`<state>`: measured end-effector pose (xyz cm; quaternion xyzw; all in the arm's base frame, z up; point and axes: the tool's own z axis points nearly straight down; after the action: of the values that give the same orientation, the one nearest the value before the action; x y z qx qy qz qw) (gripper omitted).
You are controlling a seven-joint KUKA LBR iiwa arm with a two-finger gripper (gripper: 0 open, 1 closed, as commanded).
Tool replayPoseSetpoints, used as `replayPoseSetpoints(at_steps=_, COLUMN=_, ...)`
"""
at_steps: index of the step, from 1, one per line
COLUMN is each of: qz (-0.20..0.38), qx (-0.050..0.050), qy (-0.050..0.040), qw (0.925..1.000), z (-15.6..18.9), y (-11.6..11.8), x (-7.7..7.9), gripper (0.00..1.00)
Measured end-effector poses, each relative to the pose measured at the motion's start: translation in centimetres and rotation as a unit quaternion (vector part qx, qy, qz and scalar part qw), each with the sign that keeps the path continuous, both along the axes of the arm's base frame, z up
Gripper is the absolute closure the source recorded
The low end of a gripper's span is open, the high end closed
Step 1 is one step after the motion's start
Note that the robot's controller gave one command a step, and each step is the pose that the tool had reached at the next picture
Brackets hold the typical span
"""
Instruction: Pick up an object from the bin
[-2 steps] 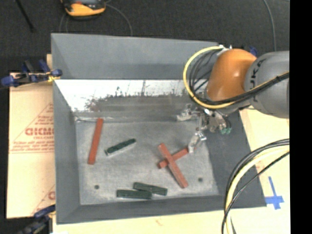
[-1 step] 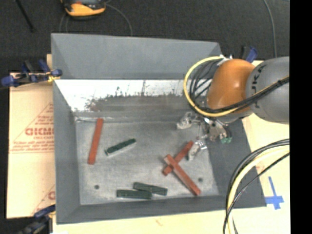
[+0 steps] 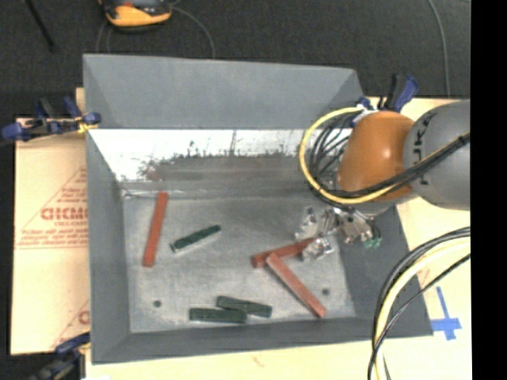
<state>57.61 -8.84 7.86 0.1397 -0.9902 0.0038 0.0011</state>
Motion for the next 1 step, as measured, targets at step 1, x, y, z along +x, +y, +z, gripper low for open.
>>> replayPoseSetpoints(at_steps=1, qz=0.000, qx=0.000, qy=-0.0004, qw=1.0000, z=0.01, y=0.02, x=0.02, gripper=1.00)
